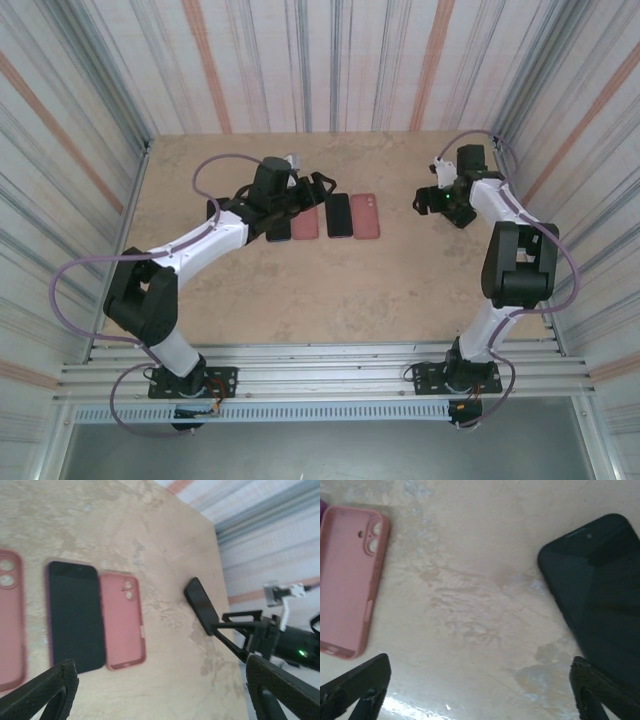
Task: Take the phone out of the phone case
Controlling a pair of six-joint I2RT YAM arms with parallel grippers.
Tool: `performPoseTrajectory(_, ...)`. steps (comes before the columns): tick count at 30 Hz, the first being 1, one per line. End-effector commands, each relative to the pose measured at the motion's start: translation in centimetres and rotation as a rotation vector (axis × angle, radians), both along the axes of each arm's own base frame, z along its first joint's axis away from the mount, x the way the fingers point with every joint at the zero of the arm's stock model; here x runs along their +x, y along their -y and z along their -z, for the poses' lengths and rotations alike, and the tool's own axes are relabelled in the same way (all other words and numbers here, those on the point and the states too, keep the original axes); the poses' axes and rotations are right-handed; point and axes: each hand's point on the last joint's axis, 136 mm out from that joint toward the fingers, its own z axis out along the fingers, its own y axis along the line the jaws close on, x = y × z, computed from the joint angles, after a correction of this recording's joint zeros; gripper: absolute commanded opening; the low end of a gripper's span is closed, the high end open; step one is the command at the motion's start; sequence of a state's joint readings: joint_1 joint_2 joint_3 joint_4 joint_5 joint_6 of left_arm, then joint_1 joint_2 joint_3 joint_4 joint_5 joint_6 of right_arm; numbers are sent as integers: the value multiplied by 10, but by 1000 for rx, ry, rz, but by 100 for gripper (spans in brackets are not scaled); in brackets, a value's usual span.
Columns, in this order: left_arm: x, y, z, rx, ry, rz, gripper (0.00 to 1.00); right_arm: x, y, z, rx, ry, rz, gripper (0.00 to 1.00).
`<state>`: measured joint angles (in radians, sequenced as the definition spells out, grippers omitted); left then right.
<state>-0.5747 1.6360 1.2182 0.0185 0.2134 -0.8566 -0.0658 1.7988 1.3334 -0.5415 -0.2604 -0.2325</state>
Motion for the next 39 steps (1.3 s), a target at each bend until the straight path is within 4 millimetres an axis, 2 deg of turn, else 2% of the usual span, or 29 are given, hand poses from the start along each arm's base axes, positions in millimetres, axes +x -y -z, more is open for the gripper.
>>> performPoseTrajectory(1,-10,13,-23,-29,45,146,92,1,17,-5,-77,8,-110,99)
performPoseTrajectory(6,-17,29,-30,-92,69,259,99,10,36,8,-119,-12,-171,99)
performPoseTrajectory(11,-21,36,-35,-112,90,309,99,16,53,28,-158,-49,-225,99)
performPoseTrajectory(15,-23,39,-34,-118,82,334,99,26,63,36,-137,-57,-224,99)
performPoseTrajectory(19,-23,42,-32,-122,66,345,99,41,75,47,-189,-40,-224,99)
performPoseTrajectory(27,-24,42,-30,-118,52,350,99,52,81,62,-163,-55,-253,99)
performPoseTrajectory(32,-24,43,-27,-111,47,354,99,51,73,70,-125,-67,-287,99)
performPoseTrajectory(39,-24,47,-28,-115,44,358,99,44,80,84,-171,-110,-306,99)
